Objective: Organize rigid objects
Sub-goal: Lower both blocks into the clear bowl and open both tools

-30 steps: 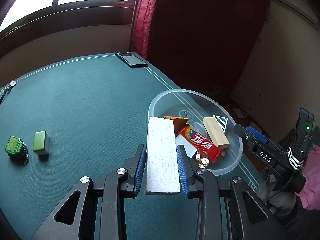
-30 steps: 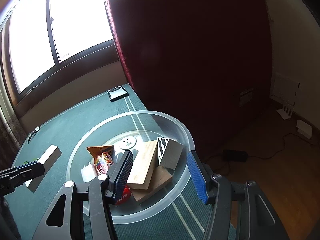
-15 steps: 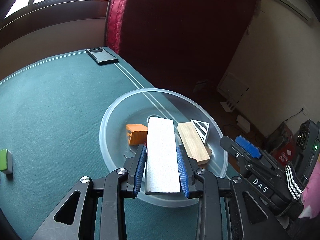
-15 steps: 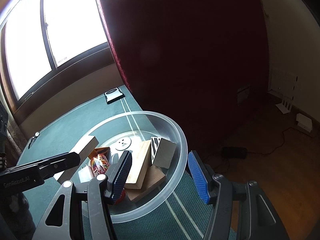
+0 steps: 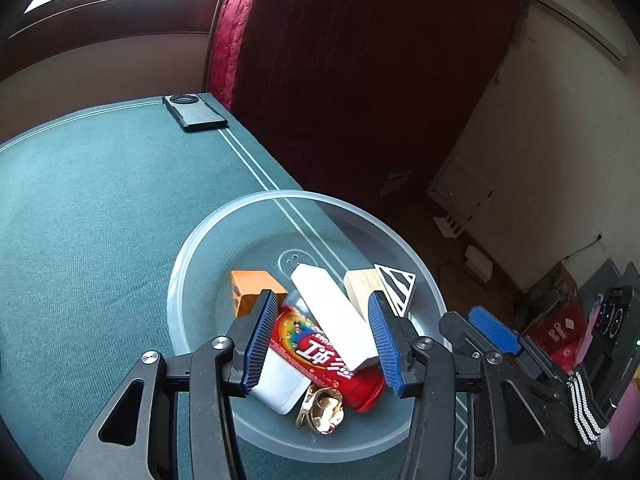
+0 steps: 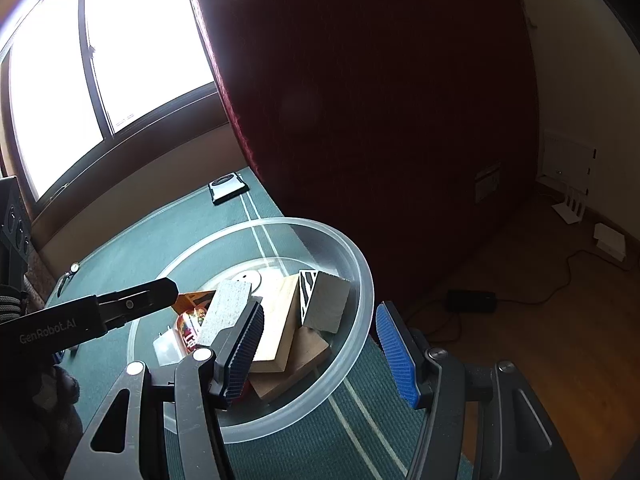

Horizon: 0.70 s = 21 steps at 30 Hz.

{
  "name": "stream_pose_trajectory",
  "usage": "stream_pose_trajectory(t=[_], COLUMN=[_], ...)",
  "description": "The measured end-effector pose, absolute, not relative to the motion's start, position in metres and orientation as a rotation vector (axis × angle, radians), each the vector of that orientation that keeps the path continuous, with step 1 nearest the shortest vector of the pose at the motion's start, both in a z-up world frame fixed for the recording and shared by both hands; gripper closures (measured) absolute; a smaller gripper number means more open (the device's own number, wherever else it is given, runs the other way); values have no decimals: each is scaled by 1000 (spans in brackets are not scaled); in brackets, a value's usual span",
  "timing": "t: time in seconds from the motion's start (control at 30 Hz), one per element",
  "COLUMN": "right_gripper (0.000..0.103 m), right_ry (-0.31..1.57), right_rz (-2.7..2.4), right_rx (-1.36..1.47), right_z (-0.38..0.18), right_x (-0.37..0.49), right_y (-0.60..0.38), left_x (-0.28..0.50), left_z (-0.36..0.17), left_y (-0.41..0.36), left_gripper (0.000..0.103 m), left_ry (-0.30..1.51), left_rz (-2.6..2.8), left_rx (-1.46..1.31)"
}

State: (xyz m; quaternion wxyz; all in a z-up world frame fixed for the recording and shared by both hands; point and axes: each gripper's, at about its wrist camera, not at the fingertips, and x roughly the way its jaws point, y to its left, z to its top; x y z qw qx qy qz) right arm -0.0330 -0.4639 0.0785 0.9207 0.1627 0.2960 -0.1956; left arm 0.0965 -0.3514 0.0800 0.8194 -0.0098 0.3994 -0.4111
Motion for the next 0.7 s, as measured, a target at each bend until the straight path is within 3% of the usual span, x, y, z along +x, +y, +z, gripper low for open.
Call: stream_pose_trajectory(t=[0.13,0.2,0.7], right_gripper=[39,29,29], right_ry=[611,606,590], right_rz=[-397,-391,-382], right_rx=[314,303,207], right_z=[79,80,80], right_x=[-33,-33,-33], right_y=[-458,-454,-429], left_x=[95,93,87], left_z=[77,75,67], left_y=[-345,-342,-308], left_gripper=[51,47,35], left_ry=[851,847,832], left_rz=[-844,-828,-731], left_rx=[1,19,44])
